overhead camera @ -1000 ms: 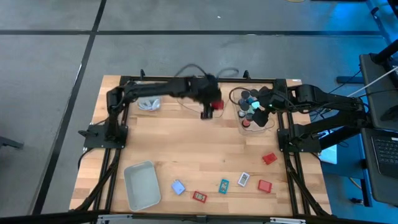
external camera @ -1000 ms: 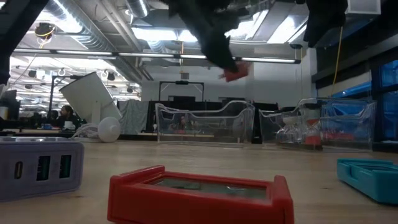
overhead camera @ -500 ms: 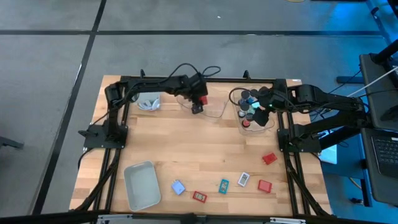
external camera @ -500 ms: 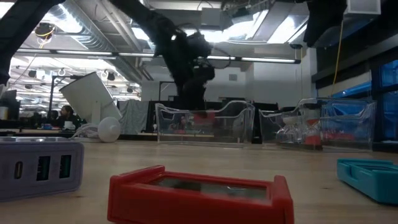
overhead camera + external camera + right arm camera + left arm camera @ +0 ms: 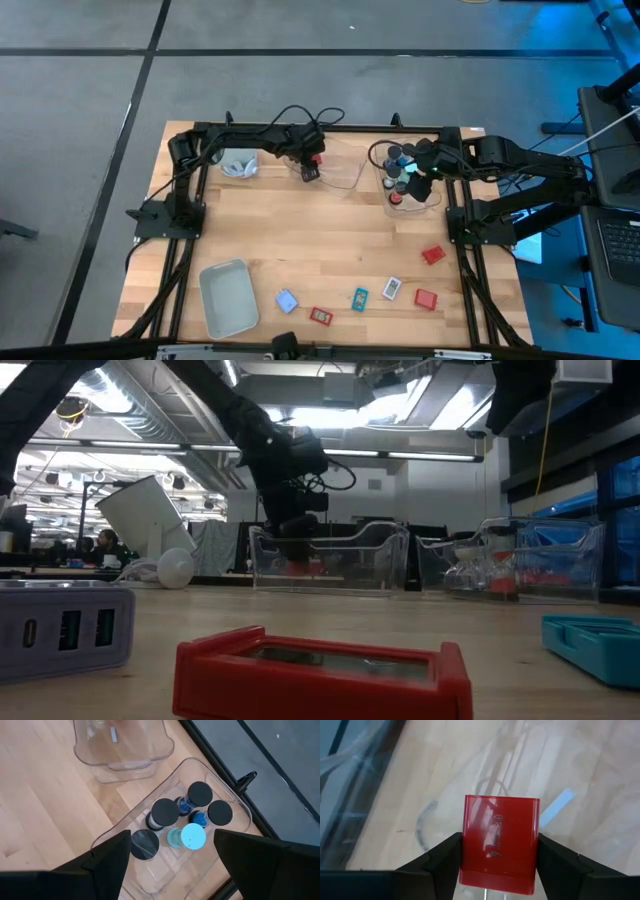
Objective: Pick & Place Office items
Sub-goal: Put the top red charger adapter into the left transparent bin
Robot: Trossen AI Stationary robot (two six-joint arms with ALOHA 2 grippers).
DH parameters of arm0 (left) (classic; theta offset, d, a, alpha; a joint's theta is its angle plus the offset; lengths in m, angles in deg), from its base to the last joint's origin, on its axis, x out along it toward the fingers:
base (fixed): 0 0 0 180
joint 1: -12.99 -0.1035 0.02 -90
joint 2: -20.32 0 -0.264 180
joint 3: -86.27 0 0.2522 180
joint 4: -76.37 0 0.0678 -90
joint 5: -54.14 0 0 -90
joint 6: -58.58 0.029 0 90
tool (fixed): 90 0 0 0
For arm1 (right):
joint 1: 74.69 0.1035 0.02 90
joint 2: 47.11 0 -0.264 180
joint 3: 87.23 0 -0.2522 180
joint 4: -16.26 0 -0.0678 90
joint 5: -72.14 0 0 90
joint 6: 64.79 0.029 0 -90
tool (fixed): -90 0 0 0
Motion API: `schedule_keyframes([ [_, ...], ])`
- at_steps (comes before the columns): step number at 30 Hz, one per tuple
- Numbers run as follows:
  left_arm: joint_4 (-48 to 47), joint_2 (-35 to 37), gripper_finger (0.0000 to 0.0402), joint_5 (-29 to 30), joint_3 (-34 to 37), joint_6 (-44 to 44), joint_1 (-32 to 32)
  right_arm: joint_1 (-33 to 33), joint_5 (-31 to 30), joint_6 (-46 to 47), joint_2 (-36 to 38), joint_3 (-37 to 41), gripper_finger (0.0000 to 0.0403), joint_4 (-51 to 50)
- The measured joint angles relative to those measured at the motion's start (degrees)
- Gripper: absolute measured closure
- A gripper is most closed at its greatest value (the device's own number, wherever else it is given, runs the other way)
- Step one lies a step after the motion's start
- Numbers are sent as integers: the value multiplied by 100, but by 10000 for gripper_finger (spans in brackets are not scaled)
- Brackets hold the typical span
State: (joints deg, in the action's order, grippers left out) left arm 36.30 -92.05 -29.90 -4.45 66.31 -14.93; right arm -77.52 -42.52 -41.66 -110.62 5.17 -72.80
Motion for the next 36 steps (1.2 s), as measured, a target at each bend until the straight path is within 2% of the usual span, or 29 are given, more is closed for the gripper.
schedule_keyframes([
  [6, 165, 0, 191, -27, 47, -215, -119, -2, 2, 2, 0, 0, 112, 89],
  [28, 222, 0, 171, -117, 47, -402, -145, -1, 30, 37, 0, 0, 112, 75],
  [36, 235, 0, 143, -115, 40, -639, -145, 0, 593, 180, 0, 0, 112, 73],
])
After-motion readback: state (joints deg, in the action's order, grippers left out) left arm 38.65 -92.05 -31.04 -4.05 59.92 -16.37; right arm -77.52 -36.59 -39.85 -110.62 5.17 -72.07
